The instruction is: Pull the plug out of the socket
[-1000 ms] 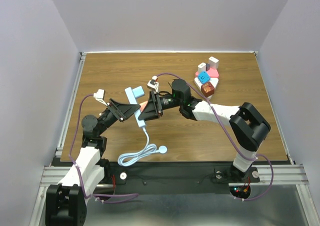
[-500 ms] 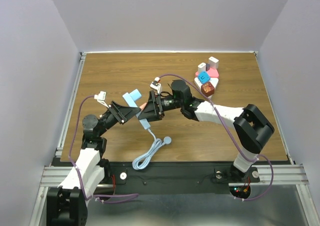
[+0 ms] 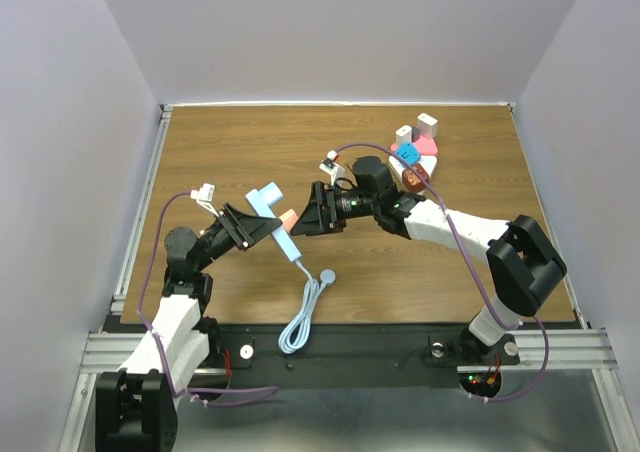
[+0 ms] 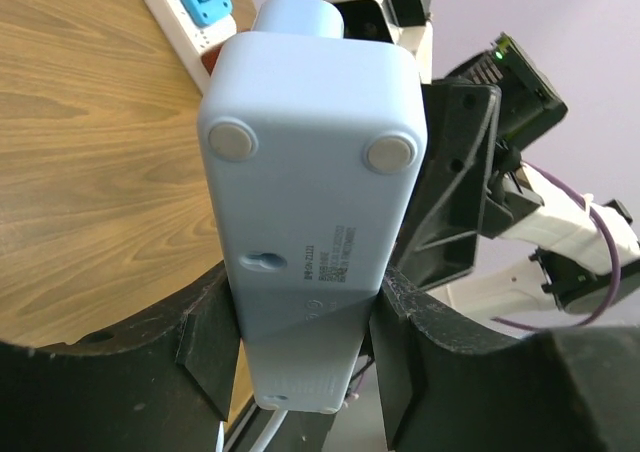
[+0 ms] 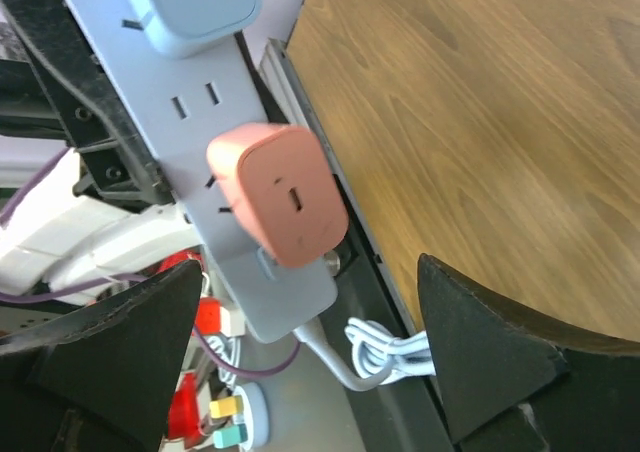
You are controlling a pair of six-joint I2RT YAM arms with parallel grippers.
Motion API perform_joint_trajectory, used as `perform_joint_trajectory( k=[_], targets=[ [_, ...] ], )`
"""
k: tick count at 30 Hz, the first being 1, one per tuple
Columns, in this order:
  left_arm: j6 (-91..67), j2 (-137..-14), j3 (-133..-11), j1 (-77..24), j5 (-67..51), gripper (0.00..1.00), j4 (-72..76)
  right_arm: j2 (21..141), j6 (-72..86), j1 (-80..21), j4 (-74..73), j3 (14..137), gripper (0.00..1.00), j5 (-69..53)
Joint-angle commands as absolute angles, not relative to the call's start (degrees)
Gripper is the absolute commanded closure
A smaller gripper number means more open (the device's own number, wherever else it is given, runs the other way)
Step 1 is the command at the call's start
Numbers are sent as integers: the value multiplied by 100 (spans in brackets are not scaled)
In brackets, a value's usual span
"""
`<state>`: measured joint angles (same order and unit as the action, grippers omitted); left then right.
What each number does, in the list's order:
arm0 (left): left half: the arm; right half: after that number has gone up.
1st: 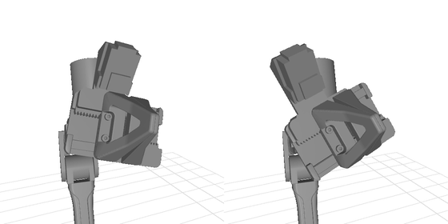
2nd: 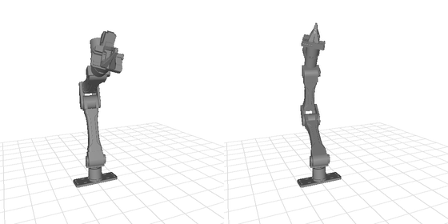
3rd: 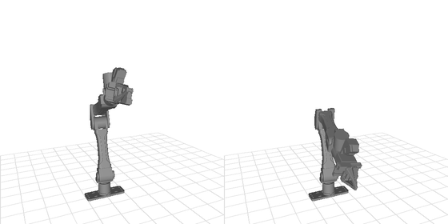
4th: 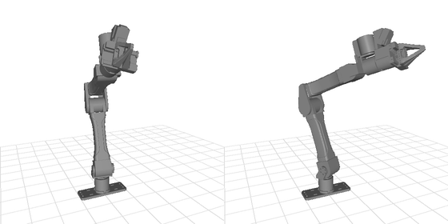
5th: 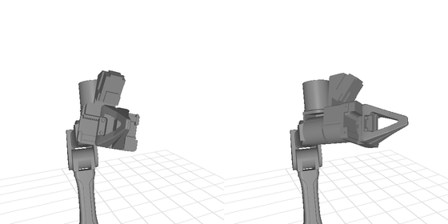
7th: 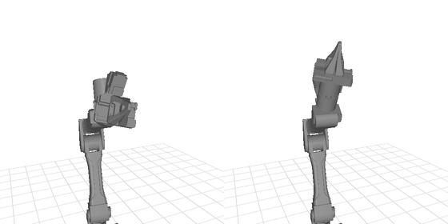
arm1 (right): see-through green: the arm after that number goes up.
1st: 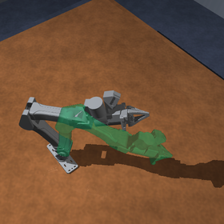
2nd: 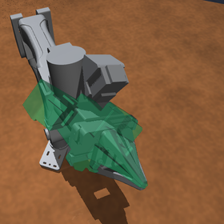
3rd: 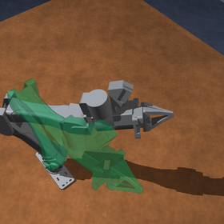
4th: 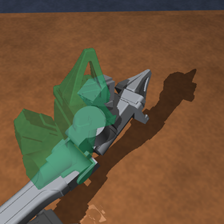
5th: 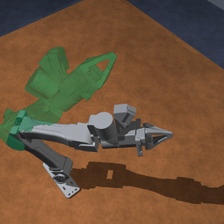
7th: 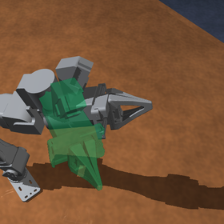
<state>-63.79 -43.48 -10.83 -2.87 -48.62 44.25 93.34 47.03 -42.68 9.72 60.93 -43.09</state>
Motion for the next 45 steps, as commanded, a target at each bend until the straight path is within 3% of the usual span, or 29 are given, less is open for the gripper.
perform_joint_trajectory(
  k=[1,2,6,14,16,21,25,29,35,40,45],
  targets=[
    [-6819,-4403,-1222,-272,-5466,100,5457,9316,4307,-4254,940,6240,12,-4210],
    [-6907,-4499,-1178,-272,-5545,100,5745,9325,4263,-4237,940,6336,22,-4288],
    [-7338,-4746,-1055,-272,-5870,100,6450,9387,4157,-4236,940,6547,41,-4526],
    [-7515,-5079,-1072,-272,-6108,100,6811,9440,4034,-4245,940,6706,47,-5001],
    [-7523,-5106,-1072,-272,-6144,100,6846,9457,4017,-4245,940,6715,52,-5045],
    [-7523,-5159,-1099,-281,-6100,100,6864,9589,4034,-4289,949,6759,75,-5326],
    [-7515,-5282,-1134,-281,-6117,100,6961,9677,4061,-4316,941,6803,99,-5423],
    [-7235,-5396,-1274,-203,-6117,100,6663,9440,4087,-4053,914,6531,100,-5116],
    [-6645,-5781,-1660,325,-6319,100,5880,8475,4421,-1781,897,5635,99,-4834],
    [-6504,-6292,-1863,422,-6469,100,5976,8376,4447,-555,748,5265,100,-5115],
    [-6469,-6776,-2302,422,-6530,100,6056,8455,3315,-360,-1747,5765,99,-2469]
  ],
)
